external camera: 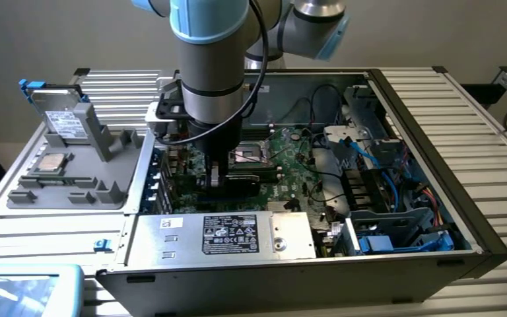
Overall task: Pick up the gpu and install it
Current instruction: 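Insert the gpu into the slot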
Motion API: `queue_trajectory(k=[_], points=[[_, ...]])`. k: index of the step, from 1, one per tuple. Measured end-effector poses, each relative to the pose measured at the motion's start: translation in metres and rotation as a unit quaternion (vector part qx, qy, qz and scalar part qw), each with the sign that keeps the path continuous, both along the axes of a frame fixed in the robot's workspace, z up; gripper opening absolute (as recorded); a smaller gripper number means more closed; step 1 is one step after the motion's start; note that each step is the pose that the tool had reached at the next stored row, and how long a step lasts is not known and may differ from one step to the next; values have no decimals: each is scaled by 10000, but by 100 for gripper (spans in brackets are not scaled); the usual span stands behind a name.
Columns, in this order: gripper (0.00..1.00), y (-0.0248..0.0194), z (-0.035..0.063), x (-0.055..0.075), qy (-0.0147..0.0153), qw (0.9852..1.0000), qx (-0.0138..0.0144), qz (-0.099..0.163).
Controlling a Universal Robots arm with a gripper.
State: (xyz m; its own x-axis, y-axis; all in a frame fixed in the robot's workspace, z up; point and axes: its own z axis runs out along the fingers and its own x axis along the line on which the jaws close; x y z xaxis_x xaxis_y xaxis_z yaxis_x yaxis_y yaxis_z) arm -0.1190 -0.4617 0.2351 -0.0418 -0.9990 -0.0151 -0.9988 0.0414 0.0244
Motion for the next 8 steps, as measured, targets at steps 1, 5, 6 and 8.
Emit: queue_trajectory(k=[1,5,6,8], points=[[29,0,-1,0,-1,10000,1,0],[29,0,-8,-3,-8,10000,-1,1],[29,0,-9,-4,-10,10000,-1,0],[29,0,-11,-4,-13,10000,0,0]])
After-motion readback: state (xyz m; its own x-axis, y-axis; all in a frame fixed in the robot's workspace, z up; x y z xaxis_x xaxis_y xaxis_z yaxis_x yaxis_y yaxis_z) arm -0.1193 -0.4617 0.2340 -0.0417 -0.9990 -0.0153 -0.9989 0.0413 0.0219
